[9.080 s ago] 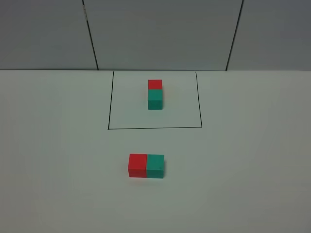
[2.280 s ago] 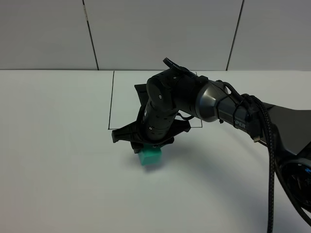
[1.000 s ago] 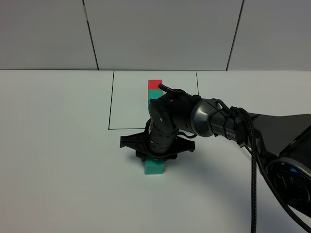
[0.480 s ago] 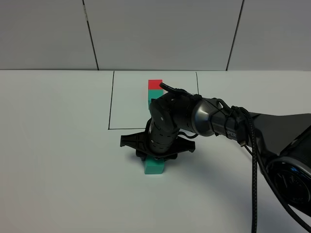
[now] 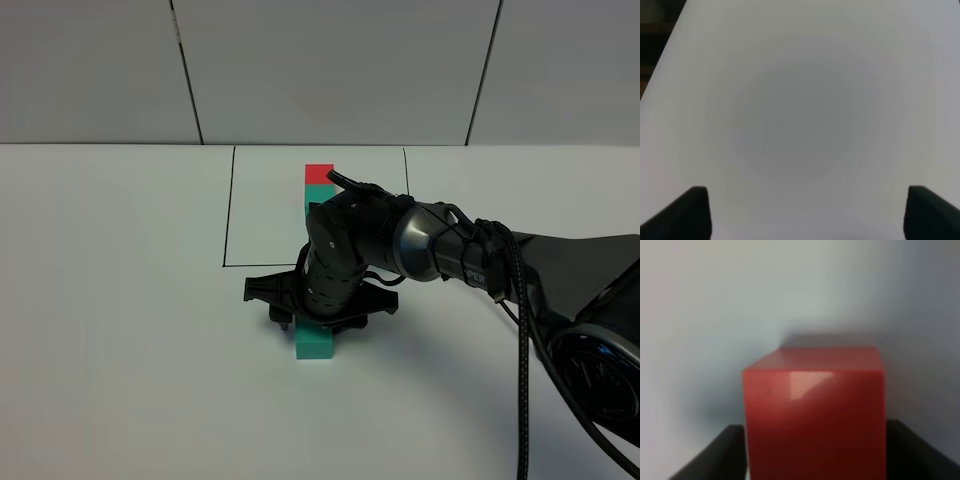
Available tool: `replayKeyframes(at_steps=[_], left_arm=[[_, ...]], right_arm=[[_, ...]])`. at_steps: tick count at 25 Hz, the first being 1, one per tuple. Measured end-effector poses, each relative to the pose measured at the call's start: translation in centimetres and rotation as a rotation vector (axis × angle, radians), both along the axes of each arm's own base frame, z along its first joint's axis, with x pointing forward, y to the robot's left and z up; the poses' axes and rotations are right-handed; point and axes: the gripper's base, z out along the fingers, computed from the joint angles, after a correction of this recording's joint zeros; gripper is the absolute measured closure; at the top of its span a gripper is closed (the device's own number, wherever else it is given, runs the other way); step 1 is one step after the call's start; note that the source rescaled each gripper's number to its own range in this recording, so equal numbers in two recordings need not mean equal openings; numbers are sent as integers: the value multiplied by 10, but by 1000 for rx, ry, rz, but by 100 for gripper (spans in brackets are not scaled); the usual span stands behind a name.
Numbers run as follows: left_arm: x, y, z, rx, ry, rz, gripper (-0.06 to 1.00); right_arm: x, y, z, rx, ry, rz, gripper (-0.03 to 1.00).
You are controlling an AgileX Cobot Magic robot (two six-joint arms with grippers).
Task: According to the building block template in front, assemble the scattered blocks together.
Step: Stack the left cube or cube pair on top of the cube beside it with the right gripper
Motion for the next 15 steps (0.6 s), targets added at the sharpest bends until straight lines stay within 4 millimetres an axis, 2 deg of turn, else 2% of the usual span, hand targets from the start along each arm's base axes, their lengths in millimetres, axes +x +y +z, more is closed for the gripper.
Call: replayKeyframes(at_steps=[4,12,15], left_arm=[[0,0,0,0,0,0,0],[0,0,0,0,0,0,0],[0,0,0,0,-1,0,0]], right_arm=[[0,0,0,-2,-5,3,34],[1,-3,1,-33,-12,18,32],[0,-4,8,-47,-22,27,32]])
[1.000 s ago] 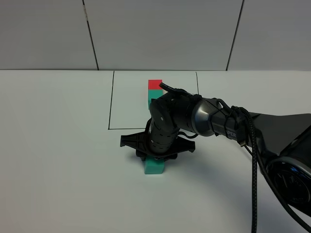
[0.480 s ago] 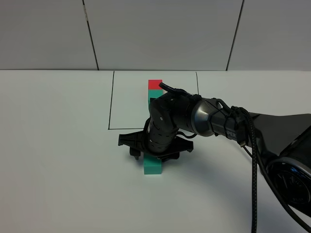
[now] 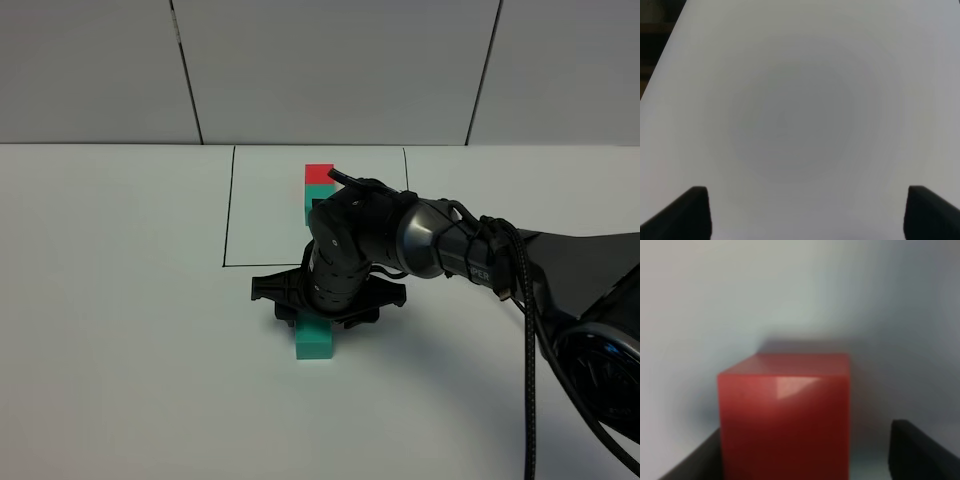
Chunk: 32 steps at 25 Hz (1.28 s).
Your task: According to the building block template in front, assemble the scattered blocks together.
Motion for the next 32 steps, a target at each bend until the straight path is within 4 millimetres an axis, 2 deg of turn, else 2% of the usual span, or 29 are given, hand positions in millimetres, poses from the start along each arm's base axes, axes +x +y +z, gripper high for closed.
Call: replayKeyframes(at_steps=[5,13,21,28,32], left_arm=[[0,0,0,0,0,0,0],[0,0,0,0,0,0,0],[0,0,0,0,0,0,0],[0,0,0,0,0,0,0],[0,0,0,0,0,0,0]], right_arm=[[-1,-1,22,23,-35,6,32],[-4,0,46,35,-21,46,32],[-2,-8,85,-59,-78,112,31],[-4,-13,90,-120,-61,122,31],[-6,-16,109,-104,-101,122,31]])
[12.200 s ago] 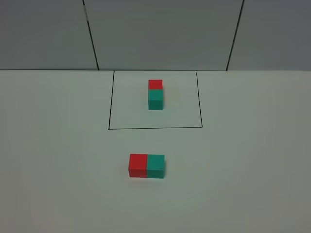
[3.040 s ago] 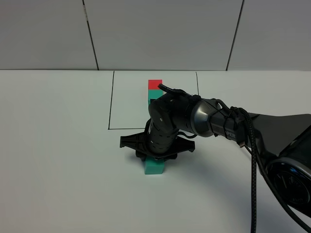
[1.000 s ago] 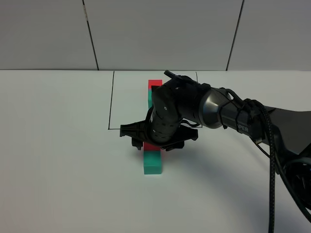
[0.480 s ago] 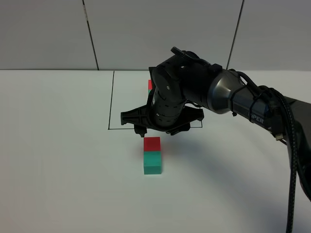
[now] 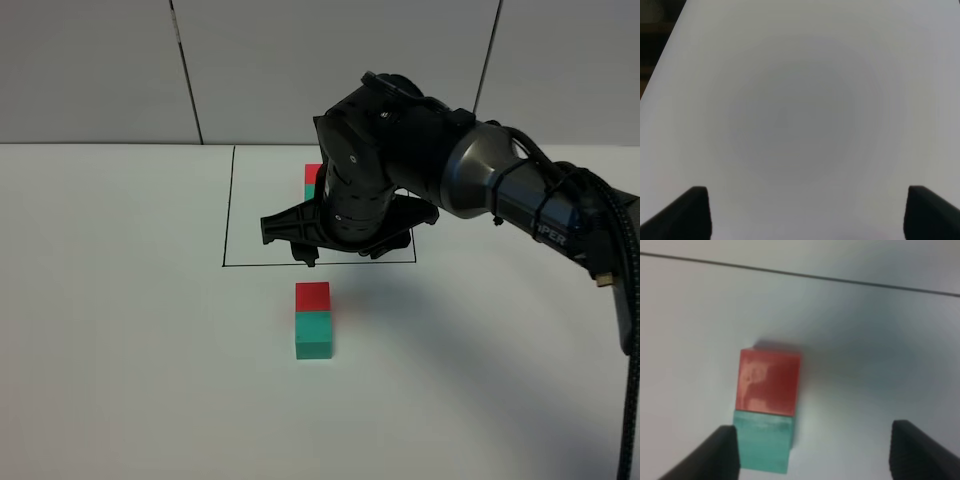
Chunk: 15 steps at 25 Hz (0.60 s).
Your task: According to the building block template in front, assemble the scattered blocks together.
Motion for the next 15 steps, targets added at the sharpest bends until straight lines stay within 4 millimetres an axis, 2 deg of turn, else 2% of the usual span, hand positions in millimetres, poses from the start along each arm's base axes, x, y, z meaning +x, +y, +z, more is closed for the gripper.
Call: replayKeyframes(at_steps=[4,10,15], left_arm=[[0,0,0,0,0,0,0],[0,0,0,0,0,0,0],[0,0,0,0,0,0,0]], right_arm=[[-4,-8,22,-16,-44,2,31],[-11,-29,49,-167,-91,-18,30],[-18,-43,80,-196,-180,-19,30]])
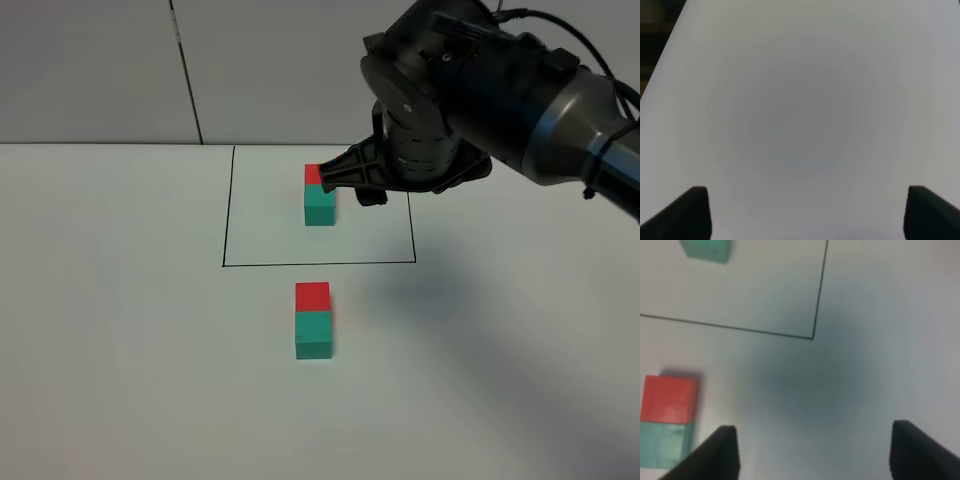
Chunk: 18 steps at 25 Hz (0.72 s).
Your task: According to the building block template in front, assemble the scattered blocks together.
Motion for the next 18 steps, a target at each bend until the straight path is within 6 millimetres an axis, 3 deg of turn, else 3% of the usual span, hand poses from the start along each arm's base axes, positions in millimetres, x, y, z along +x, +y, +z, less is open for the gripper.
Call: replayKeyframes(at_steps=[5,10,18], left_arm=[[0,0,0,0,0,0,1],[0,0,0,1,0,-1,1],[0,0,0,1,0,-1,1]], right_arm=[[0,-20,20,-2,-20,53,30],[15,-50,25,9,-9,63,30],[42,-136,32,82,12,-54,30]])
